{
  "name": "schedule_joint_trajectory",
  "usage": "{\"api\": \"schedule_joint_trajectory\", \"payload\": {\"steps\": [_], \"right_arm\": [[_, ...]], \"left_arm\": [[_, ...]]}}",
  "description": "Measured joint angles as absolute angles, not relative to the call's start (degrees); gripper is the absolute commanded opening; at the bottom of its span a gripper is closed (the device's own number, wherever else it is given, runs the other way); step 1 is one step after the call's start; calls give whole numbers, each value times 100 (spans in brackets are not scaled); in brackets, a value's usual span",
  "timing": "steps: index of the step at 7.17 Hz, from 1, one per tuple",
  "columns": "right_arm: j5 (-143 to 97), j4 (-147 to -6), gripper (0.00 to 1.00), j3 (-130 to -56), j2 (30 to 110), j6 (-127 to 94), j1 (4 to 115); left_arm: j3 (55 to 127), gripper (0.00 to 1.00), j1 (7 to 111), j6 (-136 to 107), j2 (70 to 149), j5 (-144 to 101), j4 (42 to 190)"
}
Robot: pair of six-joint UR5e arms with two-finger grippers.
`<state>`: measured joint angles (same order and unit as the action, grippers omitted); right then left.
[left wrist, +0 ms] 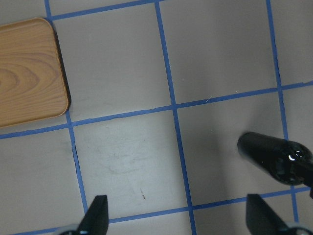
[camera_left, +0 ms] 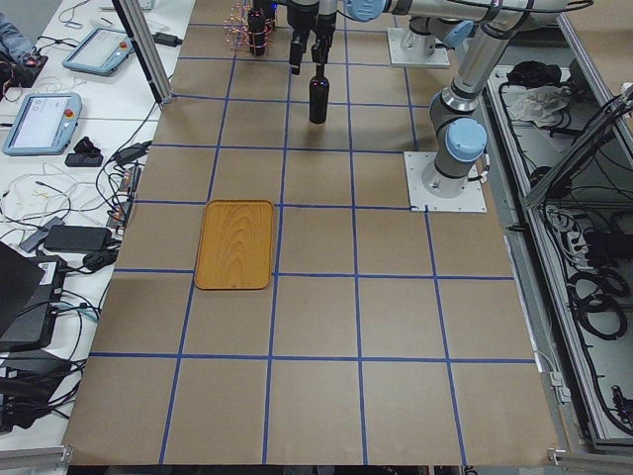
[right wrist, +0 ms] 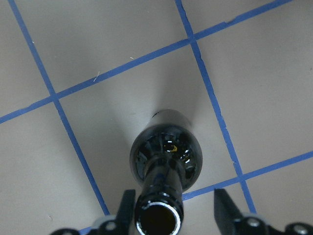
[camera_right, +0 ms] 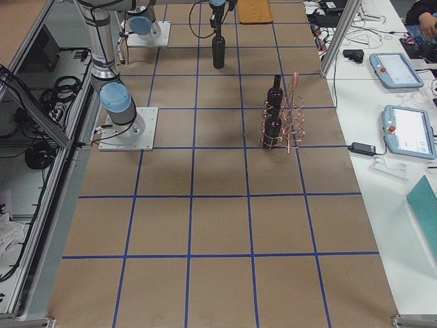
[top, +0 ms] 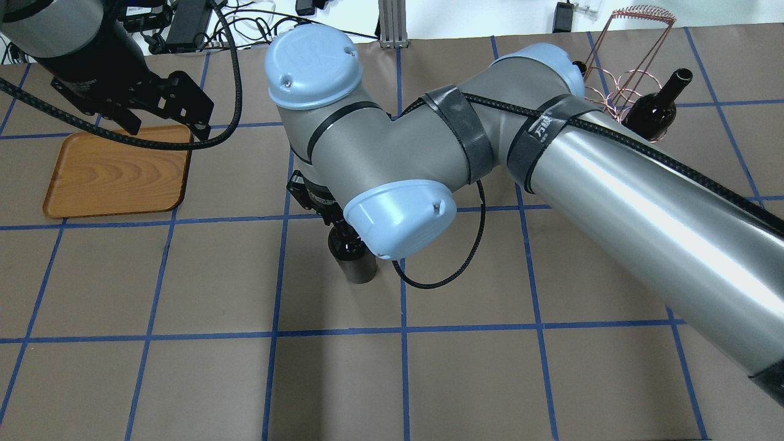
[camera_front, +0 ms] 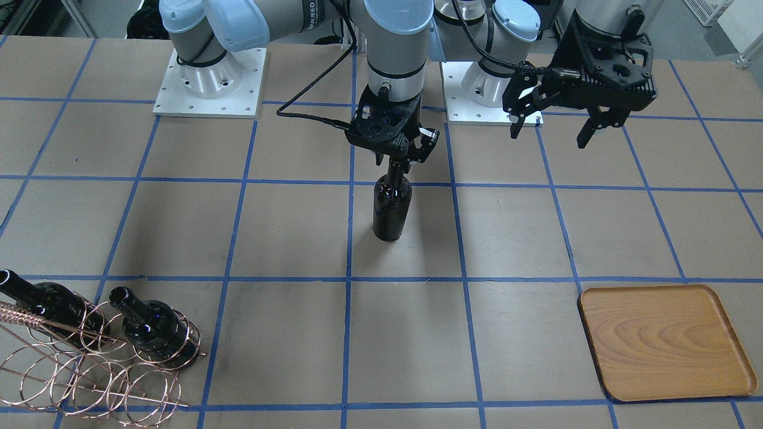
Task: Take wine from basket and place on tray
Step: 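Carry the bottle toward the table center and set it upright, then move the left gripper over the standing bottle while the right gripper withdraws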
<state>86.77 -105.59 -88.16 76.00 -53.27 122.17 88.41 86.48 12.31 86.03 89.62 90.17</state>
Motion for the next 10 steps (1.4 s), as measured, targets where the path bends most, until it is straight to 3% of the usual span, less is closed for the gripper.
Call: {"api": "schedule_joint_trajectory", "payload": {"steps": [3,6,10], "right_arm": [[8734,-10578,100,-8429,7653,-4406,11993],[8770,-10528,100,-8331,7821,-2209,10745],[9333,-10125,100,-8363,8543,-216,9494]], "left_arm": [[8845,100,8675,1165,8603,8971,9033],[8863,100,8839,226,8727,8914,9036],[8888,100,9955,-1370,9213,8961,8724]]}}
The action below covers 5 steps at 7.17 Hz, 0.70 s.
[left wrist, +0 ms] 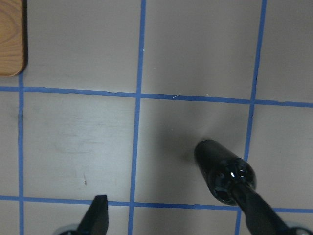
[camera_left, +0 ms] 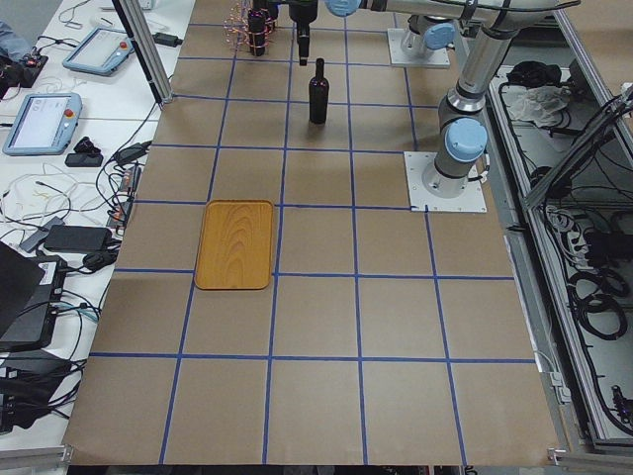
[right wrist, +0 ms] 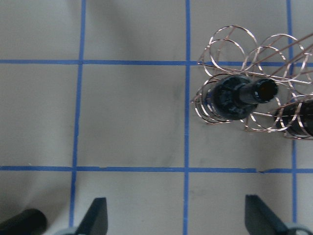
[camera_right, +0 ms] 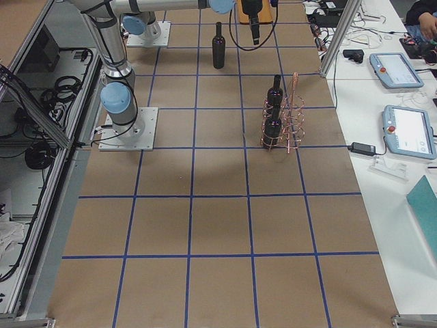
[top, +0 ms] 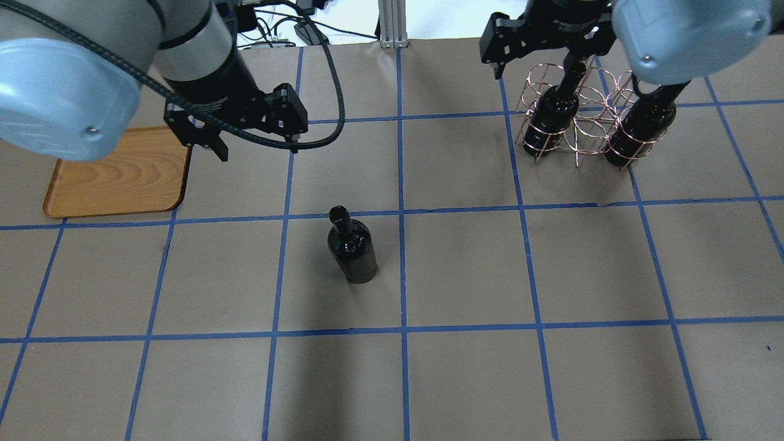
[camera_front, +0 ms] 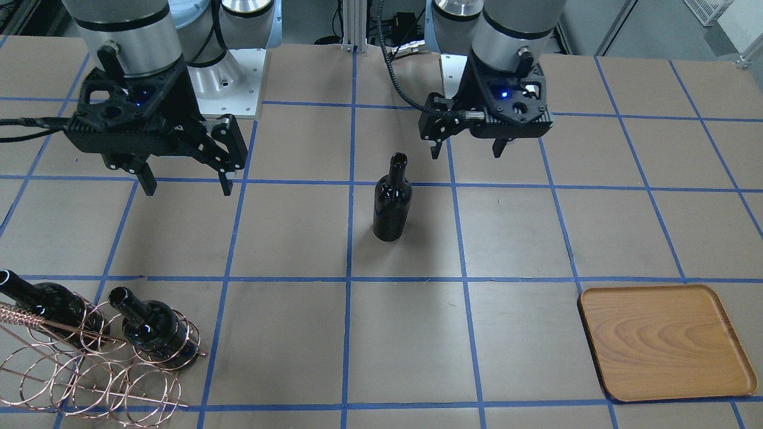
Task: Take wine from basket and place on tray
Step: 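Move the left gripper over the standing bottle while the right gripper withdraws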
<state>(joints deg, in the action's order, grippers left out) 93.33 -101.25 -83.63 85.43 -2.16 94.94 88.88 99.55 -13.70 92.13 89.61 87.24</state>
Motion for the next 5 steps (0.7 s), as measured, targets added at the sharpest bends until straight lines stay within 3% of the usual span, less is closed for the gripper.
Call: {"api": "schedule_joint_trajectory", "payload": {"steps": [5], "right_arm": [[9053,-9355,100,-8679,8634,137,9437]], "left_arm": [[9364,100,10645,-1767,9574,8929,8390]]}}
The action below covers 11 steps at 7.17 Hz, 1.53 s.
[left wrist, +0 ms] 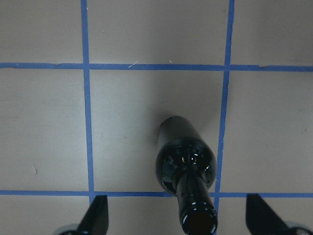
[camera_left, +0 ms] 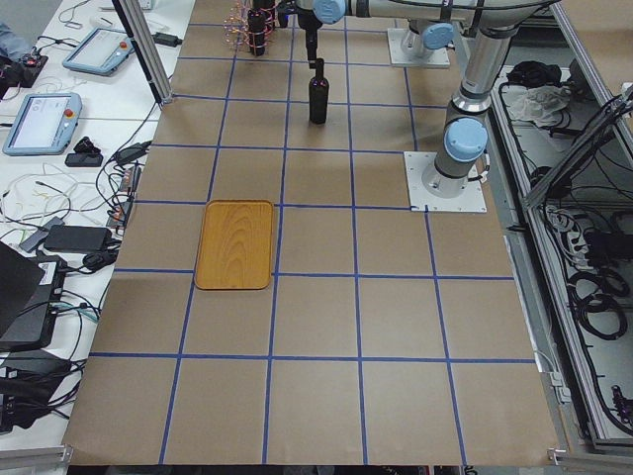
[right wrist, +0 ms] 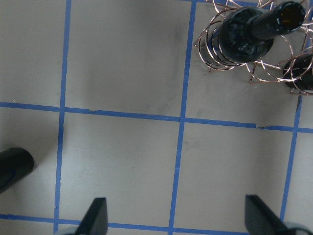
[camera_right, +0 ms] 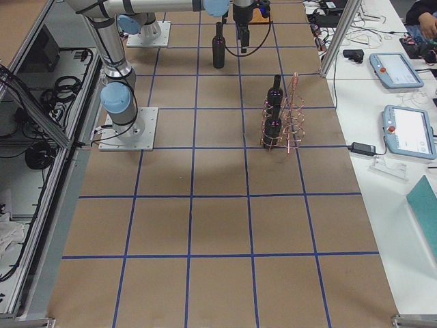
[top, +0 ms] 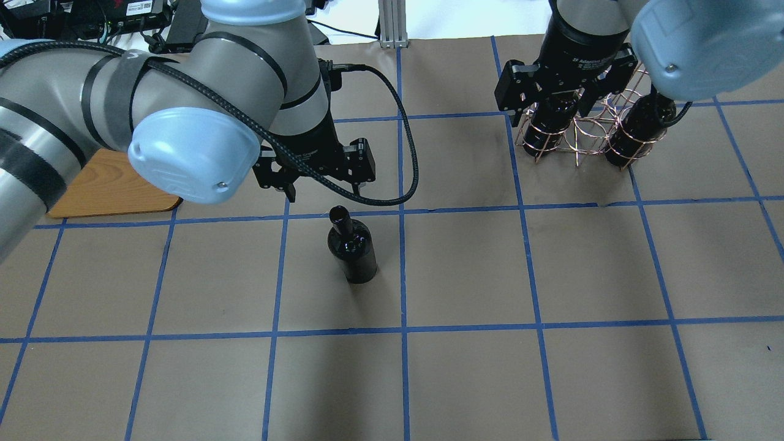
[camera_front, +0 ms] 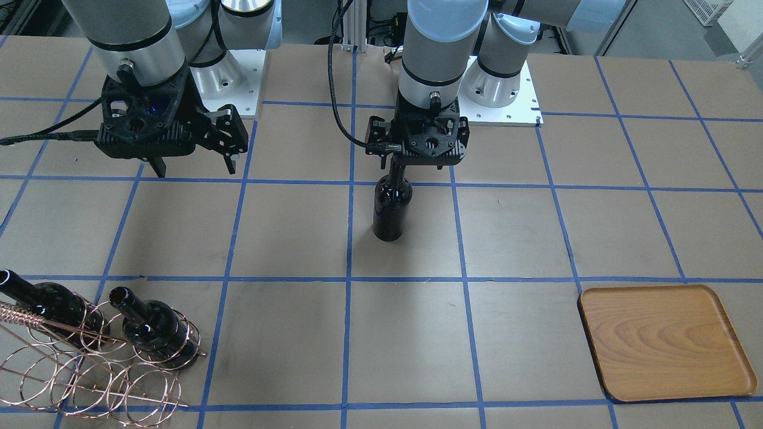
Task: Take wine from basket and place on tray
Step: 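Move the left gripper over the standing bottle while the right gripper withdraws, then lower the left gripper and close it on the bottle neck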
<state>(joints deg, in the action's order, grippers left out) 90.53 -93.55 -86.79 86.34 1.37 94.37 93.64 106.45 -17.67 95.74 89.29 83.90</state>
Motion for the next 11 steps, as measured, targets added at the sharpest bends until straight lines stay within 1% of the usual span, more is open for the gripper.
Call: {"api": "schedule_joint_trajectory", "payload": {"steps": [4,5,6,7,8,11], "right_arm": [[8699,-9162,100,-8719,8695,67,9418],[8695,-9079,100,-8722,8724,58,9415],[8698,-9029,100,-8723,8743,54,9414],[8702,-9012,100,-8721,8749,53,9414],[8707,-9007,100,-8721,8752,53,9413],[8710,-9016,100,-8727,8754,68,9418]], "left_arm": [[9588,100,10672,-1770,9755,8897,8231],[9623,97,10679,-1763,9796,8867,8225],[9665,85,10686,-1760,9831,8856,8216],[9689,81,10691,-1759,9840,8836,8212],[9698,79,10694,-1758,9843,8797,8210],[9703,78,10696,-1740,9841,8706,8203]]}}
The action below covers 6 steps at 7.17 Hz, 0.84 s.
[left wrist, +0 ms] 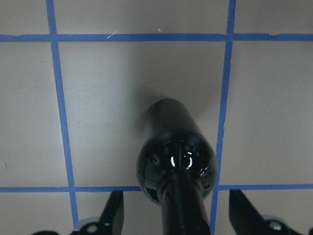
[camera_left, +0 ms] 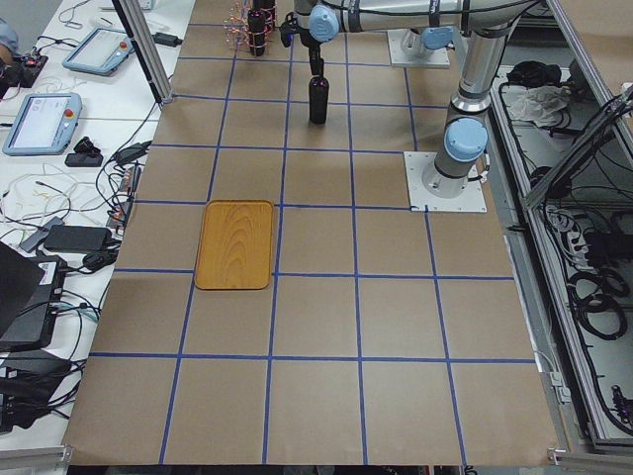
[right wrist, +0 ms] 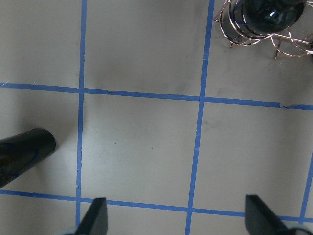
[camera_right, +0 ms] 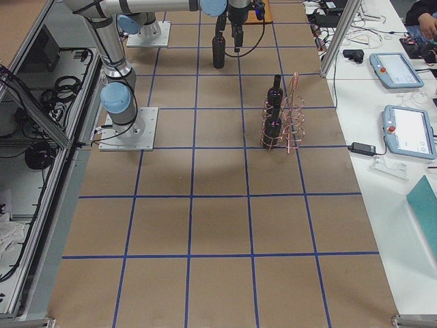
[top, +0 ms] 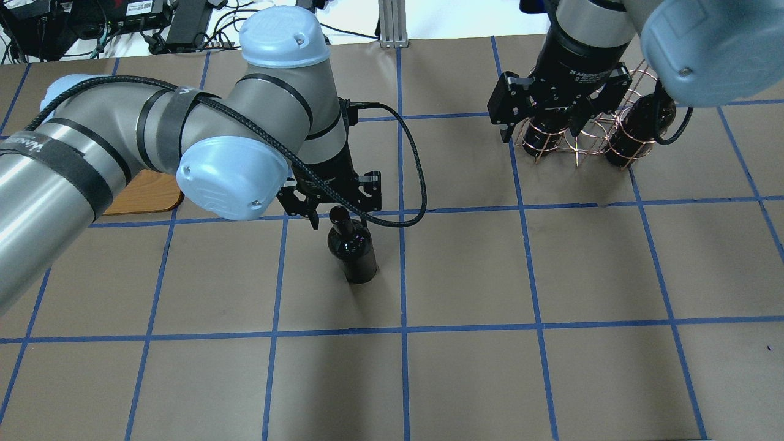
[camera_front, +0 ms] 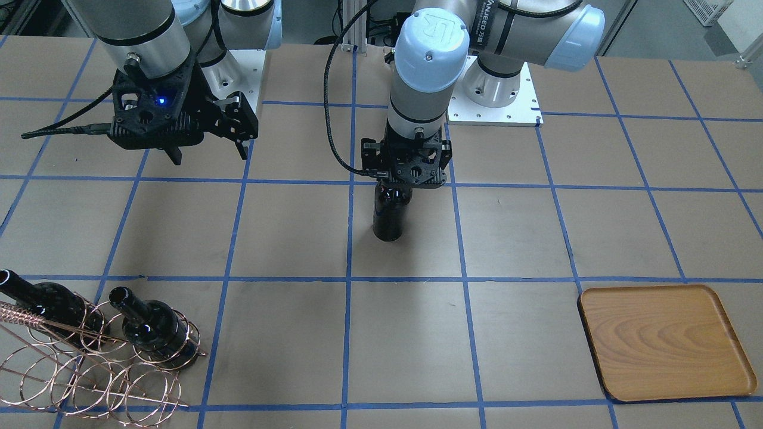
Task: Take wine from basket and place on tray
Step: 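Lower the left gripper and close it on the bottle neck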
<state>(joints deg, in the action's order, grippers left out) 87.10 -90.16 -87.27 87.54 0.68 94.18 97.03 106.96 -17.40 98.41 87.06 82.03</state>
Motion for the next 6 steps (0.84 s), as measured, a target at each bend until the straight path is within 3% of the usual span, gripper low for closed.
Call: {"api": "schedule_joint_trajectory", "payload": {"steps": [2,4,5,6], "right_arm": [[8710,-9040,100,-8727,8754,70,9420],[8710,-9008,100,-8728,8754,70,9414],[8710,-9017,100,-8728,8754,70,9414],[8710,-9029,100,-8728,8757,70,9414]], "left_arm": [[9706,75,10696,-1738,9836,8684,8211],[9711,63,10696,-1752,9835,8664,8241],[9711,42,10696,-1756,9835,8645,8253],[9712,36,10696,-1755,9832,8619,8258]]}}
